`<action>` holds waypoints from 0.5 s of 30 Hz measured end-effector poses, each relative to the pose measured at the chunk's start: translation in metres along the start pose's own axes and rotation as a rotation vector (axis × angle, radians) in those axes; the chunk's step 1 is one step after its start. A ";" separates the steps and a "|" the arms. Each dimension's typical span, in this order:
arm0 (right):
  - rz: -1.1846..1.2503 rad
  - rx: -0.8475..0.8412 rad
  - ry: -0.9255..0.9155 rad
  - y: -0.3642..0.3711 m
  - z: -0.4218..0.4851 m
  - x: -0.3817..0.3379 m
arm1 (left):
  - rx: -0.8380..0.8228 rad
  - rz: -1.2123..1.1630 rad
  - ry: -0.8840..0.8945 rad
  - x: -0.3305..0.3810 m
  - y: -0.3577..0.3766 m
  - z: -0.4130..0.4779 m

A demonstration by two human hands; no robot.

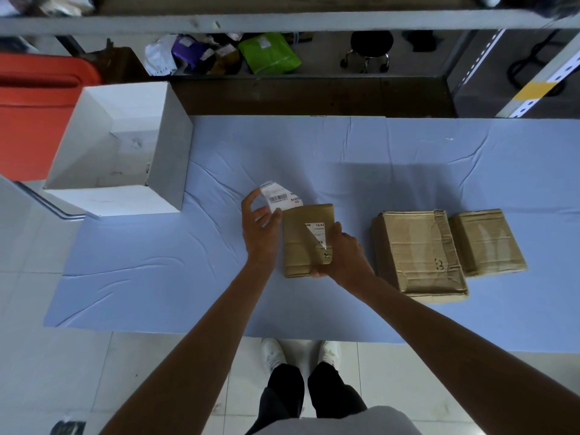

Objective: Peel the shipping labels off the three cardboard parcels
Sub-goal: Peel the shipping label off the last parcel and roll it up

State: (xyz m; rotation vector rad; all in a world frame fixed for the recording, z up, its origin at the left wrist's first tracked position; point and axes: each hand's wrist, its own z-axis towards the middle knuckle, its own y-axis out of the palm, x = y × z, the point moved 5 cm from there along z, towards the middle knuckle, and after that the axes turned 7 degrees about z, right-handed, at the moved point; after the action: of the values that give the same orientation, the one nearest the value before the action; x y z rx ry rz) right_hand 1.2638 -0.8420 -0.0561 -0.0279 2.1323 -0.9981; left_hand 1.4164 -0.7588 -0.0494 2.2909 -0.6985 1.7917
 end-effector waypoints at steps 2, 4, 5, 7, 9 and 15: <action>0.000 0.000 0.011 -0.001 0.000 0.000 | 0.013 -0.023 0.001 0.001 -0.002 0.001; 0.005 0.007 0.017 -0.001 0.000 0.001 | -0.008 -0.012 -0.003 0.004 0.000 0.000; 0.007 0.008 0.020 -0.002 0.000 0.001 | -0.049 -0.009 -0.006 0.004 0.003 -0.002; 0.005 0.009 0.026 -0.002 0.000 0.000 | -0.139 0.047 -0.008 0.004 0.010 -0.009; 0.006 0.016 0.021 -0.003 -0.001 0.000 | -0.209 0.098 -0.024 0.001 0.013 -0.018; 0.004 0.063 -0.016 -0.001 -0.006 -0.001 | -0.299 0.071 -0.076 -0.010 0.016 -0.026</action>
State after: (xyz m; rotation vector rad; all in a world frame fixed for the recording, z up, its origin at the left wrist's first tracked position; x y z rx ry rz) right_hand 1.2601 -0.8385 -0.0526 -0.0013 2.0852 -1.0586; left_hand 1.3844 -0.7603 -0.0547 2.1667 -0.9975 1.5127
